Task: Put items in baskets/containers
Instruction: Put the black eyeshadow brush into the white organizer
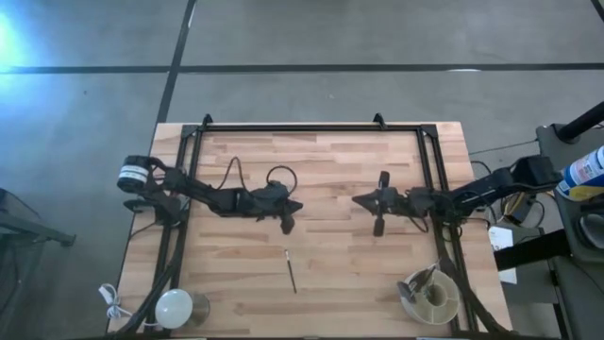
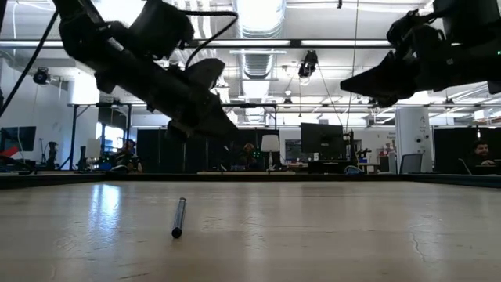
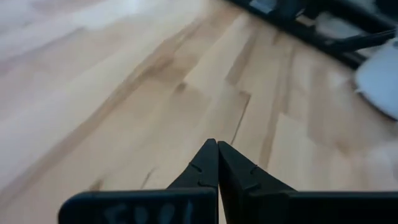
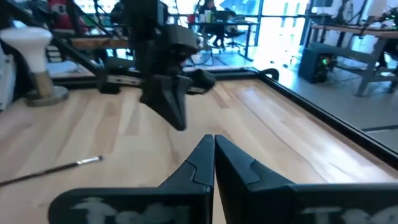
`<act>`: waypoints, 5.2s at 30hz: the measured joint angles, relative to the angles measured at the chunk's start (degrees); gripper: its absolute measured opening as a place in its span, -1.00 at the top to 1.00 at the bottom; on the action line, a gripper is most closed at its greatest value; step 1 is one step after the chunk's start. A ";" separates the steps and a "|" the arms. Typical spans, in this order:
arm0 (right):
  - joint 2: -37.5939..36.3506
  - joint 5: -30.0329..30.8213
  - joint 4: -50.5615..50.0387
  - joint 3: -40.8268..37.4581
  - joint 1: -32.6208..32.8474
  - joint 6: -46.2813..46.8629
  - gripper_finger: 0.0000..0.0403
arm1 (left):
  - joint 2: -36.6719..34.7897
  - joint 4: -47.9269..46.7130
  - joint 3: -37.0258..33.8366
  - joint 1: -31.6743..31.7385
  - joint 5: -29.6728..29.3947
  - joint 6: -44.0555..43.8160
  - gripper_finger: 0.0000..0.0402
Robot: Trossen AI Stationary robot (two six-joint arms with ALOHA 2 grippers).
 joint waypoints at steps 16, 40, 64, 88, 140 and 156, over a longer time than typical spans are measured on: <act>-0.44 -0.19 -0.25 0.24 -0.94 -9.24 0.96 | 0.88 -55.41 22.44 -16.43 -10.68 -45.41 1.00; -7.11 -5.08 -9.74 0.03 -1.00 -13.50 0.96 | 26.10 -86.48 51.48 -22.34 -6.77 -80.18 0.36; -7.18 -8.18 -10.08 -0.79 -1.00 -18.79 0.96 | 28.50 -83.61 51.40 -22.93 -11.26 -82.01 0.99; -7.55 -9.69 -18.12 0.07 -0.98 -8.53 0.96 | 24.35 -7.45 34.61 -14.92 -25.36 -14.66 1.00; 2.78 4.32 -17.13 19.17 13.23 10.01 0.92 | 7.38 30.30 16.17 -3.44 5.20 26.63 0.90; -20.87 13.18 -51.21 22.40 34.60 14.87 0.93 | 0.07 33.07 1.86 -2.97 5.20 26.20 0.77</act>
